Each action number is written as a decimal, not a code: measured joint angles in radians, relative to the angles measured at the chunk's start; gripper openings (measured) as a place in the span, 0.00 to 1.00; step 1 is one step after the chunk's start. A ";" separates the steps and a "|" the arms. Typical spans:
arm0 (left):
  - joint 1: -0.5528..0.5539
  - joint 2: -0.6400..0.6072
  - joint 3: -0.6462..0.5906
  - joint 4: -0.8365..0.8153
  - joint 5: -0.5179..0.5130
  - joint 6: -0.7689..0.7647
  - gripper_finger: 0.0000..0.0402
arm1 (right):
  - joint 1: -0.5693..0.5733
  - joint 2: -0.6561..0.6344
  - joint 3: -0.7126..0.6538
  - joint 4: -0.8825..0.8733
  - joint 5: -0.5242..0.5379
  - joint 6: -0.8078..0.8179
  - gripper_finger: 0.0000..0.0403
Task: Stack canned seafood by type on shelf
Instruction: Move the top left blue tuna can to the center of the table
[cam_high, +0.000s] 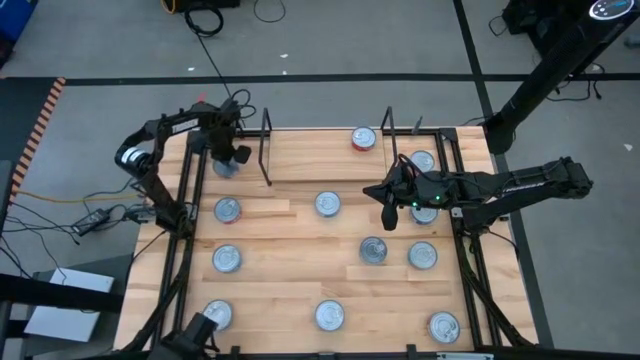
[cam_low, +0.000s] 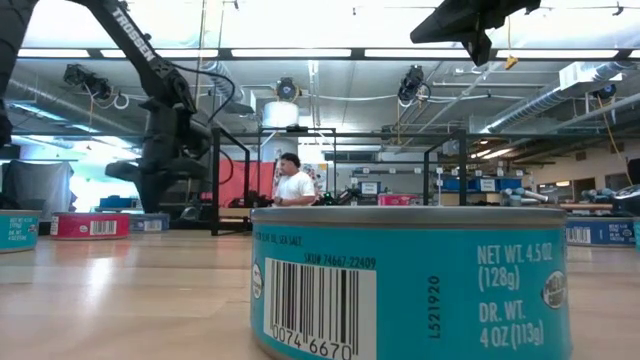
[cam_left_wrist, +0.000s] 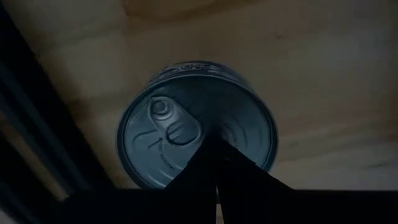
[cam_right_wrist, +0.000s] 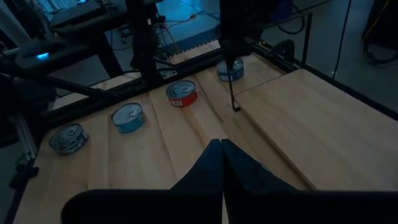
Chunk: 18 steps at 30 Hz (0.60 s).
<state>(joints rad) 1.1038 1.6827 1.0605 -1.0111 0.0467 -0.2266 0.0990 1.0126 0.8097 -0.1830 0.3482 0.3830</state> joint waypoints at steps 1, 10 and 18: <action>-0.001 -0.016 -0.016 -0.004 0.004 0.001 0.00 | 0.000 0.000 0.000 0.002 0.000 -0.007 0.01; -0.071 -0.130 -0.149 0.069 0.002 -0.037 0.00 | -0.003 0.000 0.000 0.003 -0.001 -0.046 0.01; -0.151 -0.235 -0.231 0.123 0.014 -0.067 0.00 | -0.004 0.000 0.000 0.003 -0.001 -0.046 0.01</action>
<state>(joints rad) 0.9531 1.4472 0.8297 -0.8884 0.0610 -0.2931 0.0952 1.0126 0.8101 -0.1802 0.3477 0.3370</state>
